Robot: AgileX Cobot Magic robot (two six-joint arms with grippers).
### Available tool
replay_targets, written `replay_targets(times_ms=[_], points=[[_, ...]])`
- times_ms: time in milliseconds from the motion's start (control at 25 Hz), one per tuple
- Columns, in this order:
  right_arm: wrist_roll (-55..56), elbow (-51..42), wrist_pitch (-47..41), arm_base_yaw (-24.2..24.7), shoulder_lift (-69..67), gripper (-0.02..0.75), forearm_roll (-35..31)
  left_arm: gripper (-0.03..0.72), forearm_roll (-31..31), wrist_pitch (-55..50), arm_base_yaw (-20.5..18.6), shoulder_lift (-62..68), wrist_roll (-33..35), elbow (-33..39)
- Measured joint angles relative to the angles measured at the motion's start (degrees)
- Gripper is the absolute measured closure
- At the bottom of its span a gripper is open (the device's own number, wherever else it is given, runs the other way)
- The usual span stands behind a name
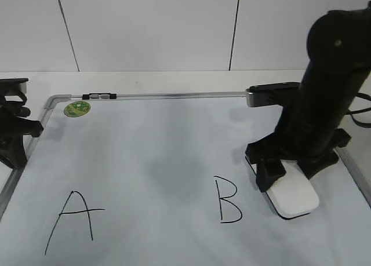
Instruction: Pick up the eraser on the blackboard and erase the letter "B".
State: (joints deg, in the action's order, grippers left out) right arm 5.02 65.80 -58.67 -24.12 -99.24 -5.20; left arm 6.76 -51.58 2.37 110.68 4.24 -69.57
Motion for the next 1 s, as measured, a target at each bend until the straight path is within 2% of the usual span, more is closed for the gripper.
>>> replay_targets(times_ms=[320, 640, 760, 1000], points=[[0.0, 7.0, 0.0, -1.0, -10.3, 0.175, 0.2, 0.652, 0.0, -0.1, 0.0, 0.0, 0.0, -0.1], [0.3, 9.6, -2.9, -2.1, -12.4, 0.176, 1.0, 0.652, 0.0, -0.1, 0.0, 0.1, 0.0, -0.1], [0.3, 9.8, -2.2, -5.1, -12.4, 0.176, 2.3, 0.645, -0.3, -0.2, 0.0, 0.1, 0.1, -0.1], [0.3, 10.1, -0.8, -12.4, -12.7, 0.176, -1.0, 0.651, -0.3, -0.3, 0.0, 0.1, 0.1, -0.1]])
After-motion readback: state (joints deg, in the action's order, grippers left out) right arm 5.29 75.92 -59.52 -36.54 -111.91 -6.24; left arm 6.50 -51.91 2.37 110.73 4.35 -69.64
